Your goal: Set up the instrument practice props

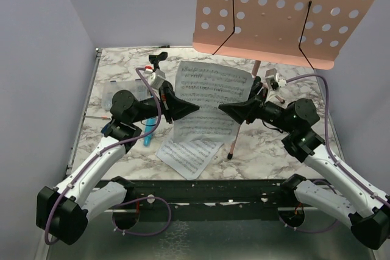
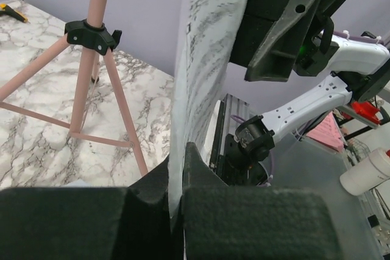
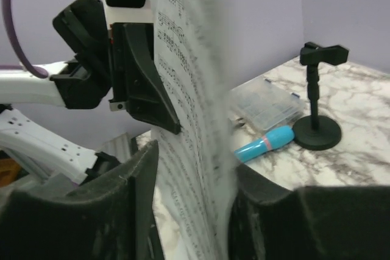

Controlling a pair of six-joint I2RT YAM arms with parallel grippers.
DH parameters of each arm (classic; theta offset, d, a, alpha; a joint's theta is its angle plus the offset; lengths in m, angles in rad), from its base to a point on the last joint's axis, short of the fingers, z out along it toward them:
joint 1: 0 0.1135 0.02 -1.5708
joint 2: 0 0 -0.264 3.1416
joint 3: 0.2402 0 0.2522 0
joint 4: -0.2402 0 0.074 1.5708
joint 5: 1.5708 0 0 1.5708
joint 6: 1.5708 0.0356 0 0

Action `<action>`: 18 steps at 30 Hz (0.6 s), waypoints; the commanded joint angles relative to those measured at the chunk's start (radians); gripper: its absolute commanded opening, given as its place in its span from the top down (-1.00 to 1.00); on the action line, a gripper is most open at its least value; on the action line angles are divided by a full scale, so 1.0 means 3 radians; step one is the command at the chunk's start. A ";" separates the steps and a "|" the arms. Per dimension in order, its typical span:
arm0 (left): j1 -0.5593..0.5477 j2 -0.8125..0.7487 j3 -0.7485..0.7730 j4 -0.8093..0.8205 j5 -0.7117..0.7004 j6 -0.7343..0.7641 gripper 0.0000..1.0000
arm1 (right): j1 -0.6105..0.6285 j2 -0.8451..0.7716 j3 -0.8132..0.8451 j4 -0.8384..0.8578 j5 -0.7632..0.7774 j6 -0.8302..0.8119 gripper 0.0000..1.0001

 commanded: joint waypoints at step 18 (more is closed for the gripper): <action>-0.0011 -0.0289 0.0182 0.0034 -0.0318 0.0042 1.00 | 0.0021 -0.0024 0.0640 -0.0796 0.0270 -0.0496 -0.65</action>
